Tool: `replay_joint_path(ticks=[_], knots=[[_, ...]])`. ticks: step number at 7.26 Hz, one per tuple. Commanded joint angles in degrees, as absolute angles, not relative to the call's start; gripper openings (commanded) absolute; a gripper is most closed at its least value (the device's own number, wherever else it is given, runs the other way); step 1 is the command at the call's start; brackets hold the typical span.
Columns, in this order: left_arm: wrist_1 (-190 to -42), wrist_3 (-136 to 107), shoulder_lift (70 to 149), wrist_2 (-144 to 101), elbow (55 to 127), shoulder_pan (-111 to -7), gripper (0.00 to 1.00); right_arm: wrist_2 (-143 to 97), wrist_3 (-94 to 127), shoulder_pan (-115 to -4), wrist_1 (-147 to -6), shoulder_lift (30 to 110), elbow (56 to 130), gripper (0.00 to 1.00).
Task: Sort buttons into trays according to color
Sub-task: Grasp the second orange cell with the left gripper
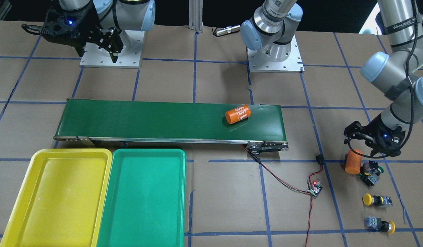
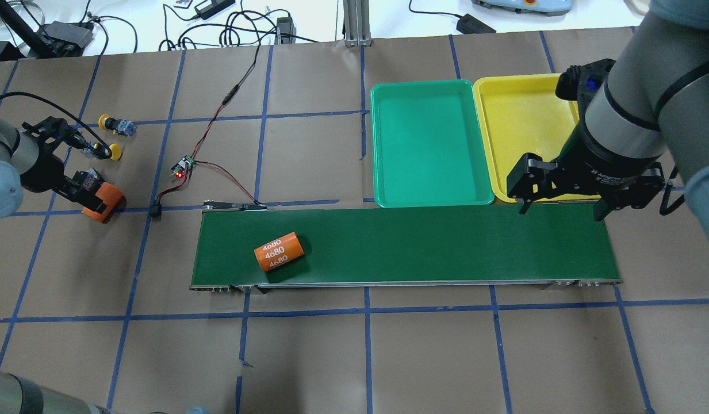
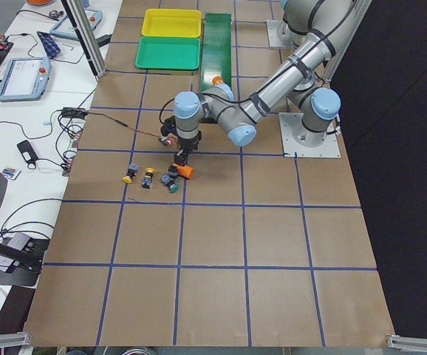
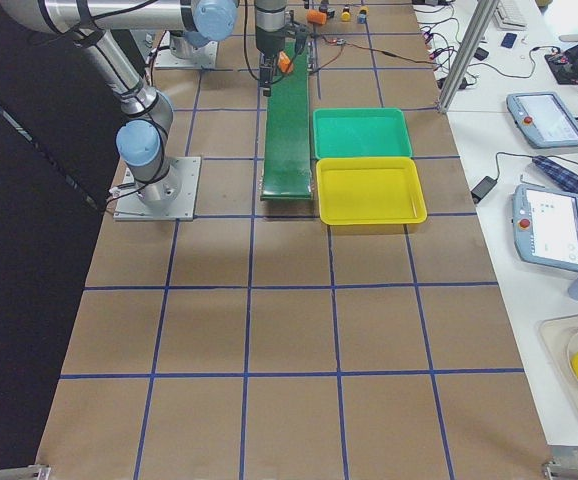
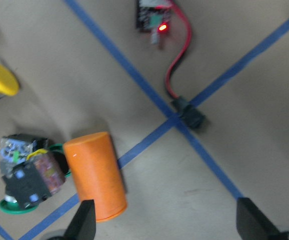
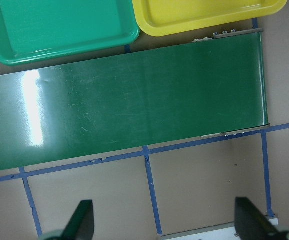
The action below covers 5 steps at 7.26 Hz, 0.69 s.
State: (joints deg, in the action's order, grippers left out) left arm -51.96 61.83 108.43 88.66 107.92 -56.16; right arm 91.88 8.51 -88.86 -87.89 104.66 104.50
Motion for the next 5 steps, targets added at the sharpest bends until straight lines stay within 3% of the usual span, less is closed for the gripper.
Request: replay_joint_path(ticks=[1,3,4,5], knots=[[-48.0,60.5,112.2,88.8,107.1,-55.8,1.0,92.1,8.6,-88.9,-87.4,104.9,104.5,1.0],[-47.9,59.9,115.0,88.2,107.0,-55.8,1.0,91.9,7.8,-88.6,-88.0,104.4,104.5,1.0],[-47.7,59.6,115.7,88.1,106.9,-55.8,0.88,91.9,7.4,-88.6,-88.1,104.5,104.5,1.0],[-47.7,60.0,115.8,88.4,106.9,-56.0,0.31,92.3,7.5,-88.6,-87.4,104.7,104.5,1.0]])
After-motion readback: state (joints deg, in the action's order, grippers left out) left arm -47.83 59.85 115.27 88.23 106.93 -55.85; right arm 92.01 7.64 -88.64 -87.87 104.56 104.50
